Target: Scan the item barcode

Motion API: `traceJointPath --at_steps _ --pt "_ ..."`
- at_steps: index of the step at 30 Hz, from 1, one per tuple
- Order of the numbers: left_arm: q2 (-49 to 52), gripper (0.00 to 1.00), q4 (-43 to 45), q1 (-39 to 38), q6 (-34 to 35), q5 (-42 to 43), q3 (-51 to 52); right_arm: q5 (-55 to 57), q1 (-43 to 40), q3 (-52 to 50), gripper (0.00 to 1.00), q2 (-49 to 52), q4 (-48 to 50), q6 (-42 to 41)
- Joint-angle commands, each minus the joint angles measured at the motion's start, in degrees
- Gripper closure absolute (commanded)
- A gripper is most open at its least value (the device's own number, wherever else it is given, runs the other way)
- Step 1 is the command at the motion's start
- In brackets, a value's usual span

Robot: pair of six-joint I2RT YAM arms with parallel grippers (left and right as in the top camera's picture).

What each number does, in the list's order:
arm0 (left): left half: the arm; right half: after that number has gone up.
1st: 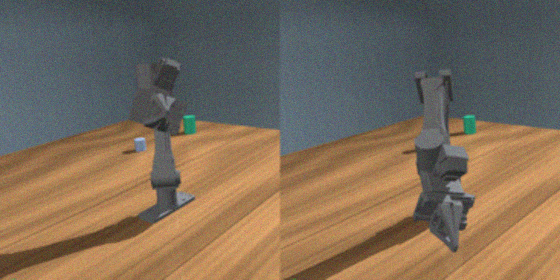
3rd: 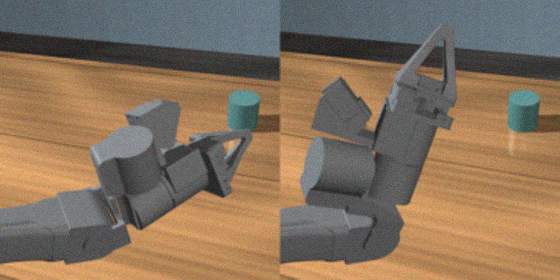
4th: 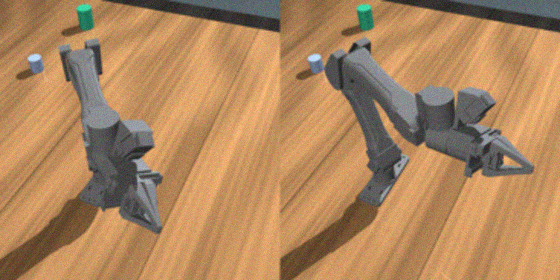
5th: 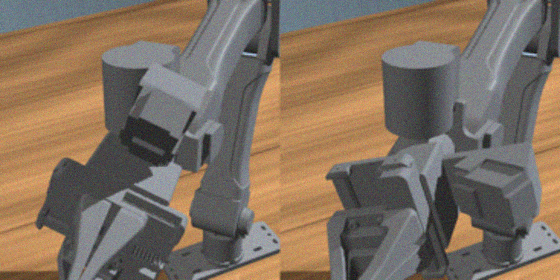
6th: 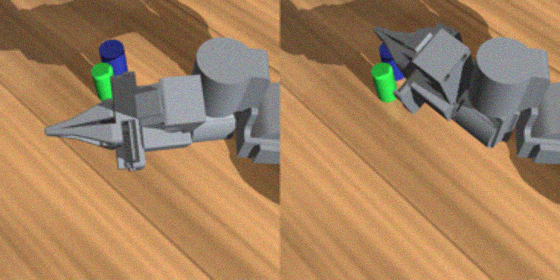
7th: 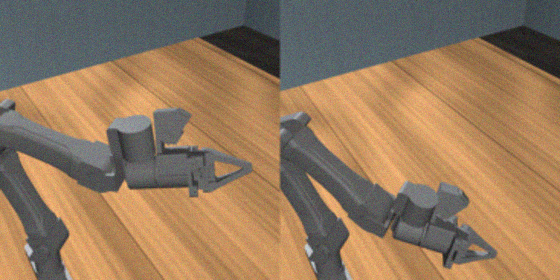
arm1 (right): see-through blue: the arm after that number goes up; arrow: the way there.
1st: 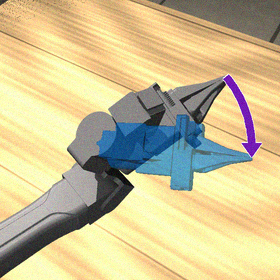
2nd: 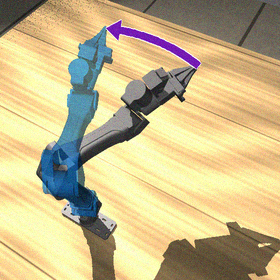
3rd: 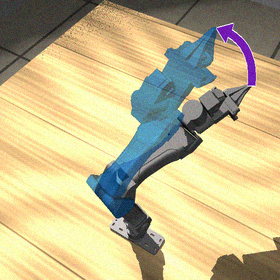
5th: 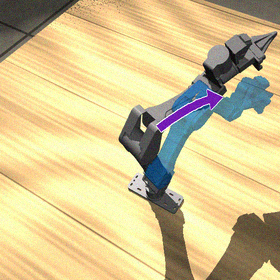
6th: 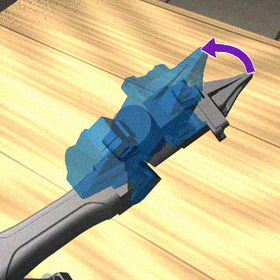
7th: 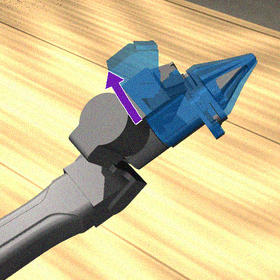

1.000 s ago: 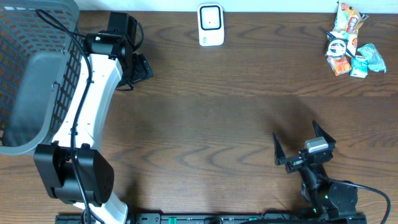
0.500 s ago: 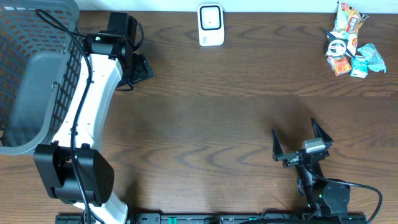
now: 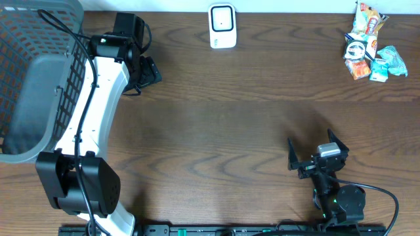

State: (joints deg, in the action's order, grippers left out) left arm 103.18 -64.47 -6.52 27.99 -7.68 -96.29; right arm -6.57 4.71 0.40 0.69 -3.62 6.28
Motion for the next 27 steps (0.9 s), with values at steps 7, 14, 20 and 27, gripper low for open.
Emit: traceJointPath --at_steps 7,14,20,27 --pt "-0.3 0.02 -0.2 0.2 -1.0 -0.7 -0.2 1.1 -1.2 -0.1 0.01 -0.4 -0.4 -6.2" --pt "-0.3 0.02 -0.2 0.2 -1.0 -0.7 -0.2 3.3 -2.1 -0.1 0.01 -0.4 -0.7 -6.3" --pt "-0.3 0.02 -0.2 0.2 -1.0 -0.7 -0.2 3.8 -3.0 0.0 0.01 -0.4 -0.9 -5.0" --pt "-0.3 0.02 -0.2 0.2 -1.0 -0.7 -0.2 3.8 -3.7 0.0 0.01 -0.4 -0.9 -4.9"
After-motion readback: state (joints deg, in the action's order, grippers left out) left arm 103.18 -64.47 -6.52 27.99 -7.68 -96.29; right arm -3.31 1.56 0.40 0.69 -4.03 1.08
